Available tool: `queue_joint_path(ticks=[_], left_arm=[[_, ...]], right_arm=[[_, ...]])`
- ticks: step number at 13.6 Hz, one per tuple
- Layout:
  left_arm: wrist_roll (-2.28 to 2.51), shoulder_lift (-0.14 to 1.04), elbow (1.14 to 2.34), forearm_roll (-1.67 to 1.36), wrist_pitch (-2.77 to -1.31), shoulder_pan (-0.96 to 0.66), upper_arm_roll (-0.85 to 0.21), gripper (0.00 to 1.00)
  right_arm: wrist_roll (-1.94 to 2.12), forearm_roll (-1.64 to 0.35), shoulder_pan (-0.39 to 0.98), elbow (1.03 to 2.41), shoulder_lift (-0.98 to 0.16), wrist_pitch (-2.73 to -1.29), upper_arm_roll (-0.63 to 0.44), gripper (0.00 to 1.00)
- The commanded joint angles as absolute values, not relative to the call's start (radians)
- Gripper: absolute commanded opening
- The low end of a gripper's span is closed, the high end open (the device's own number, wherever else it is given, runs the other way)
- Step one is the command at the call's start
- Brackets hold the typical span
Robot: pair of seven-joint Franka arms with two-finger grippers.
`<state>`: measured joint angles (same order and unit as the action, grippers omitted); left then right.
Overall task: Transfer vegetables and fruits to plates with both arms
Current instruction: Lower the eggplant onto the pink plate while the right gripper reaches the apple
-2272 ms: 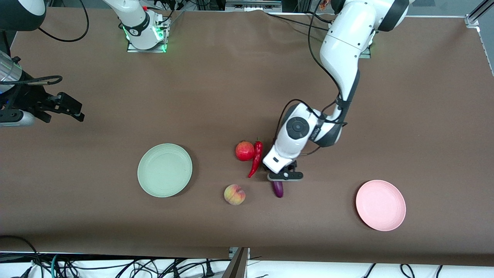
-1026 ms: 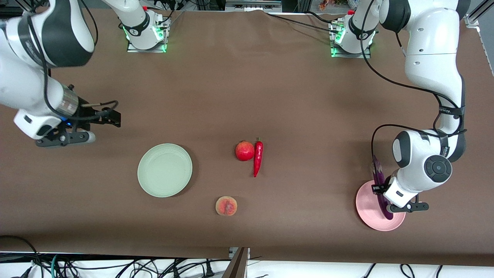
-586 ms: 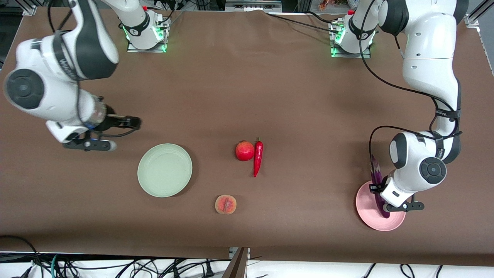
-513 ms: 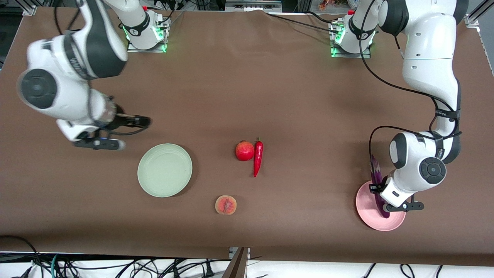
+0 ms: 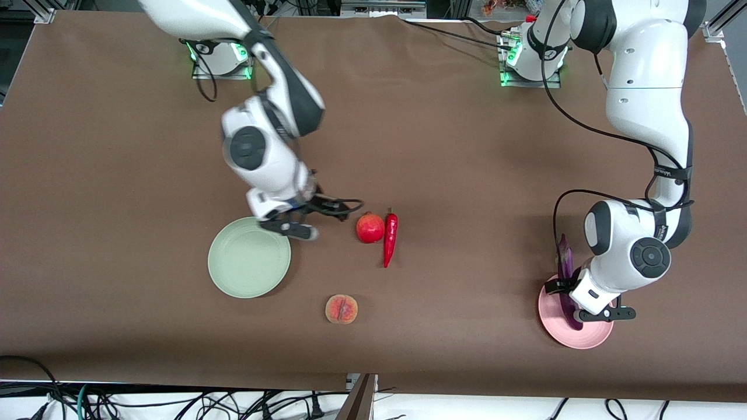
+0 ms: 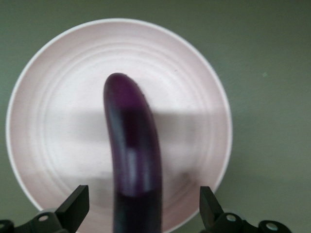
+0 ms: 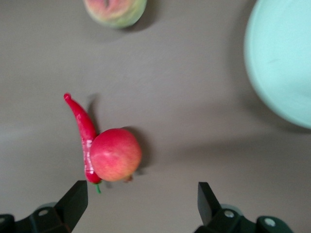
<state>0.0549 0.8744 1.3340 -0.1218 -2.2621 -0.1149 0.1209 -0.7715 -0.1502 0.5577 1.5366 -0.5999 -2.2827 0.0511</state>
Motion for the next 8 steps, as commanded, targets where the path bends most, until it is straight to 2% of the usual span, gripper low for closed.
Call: queue_joint_path(ticks=[1, 8], left_arm=[[0.048, 0.868, 1.318, -0.166, -2.252, -0.126, 0.104, 1.00], [0.048, 0.854, 1.313, -0.175, -2.253, -0.149, 0.022, 1.00]], right_arm=[[-0.901, -0.054, 0.630, 1.509, -0.681, -2.406, 0.028, 1.00], [-0.937, -0.028, 0.663, 1.505, -0.750, -2.503, 0.025, 1.00]])
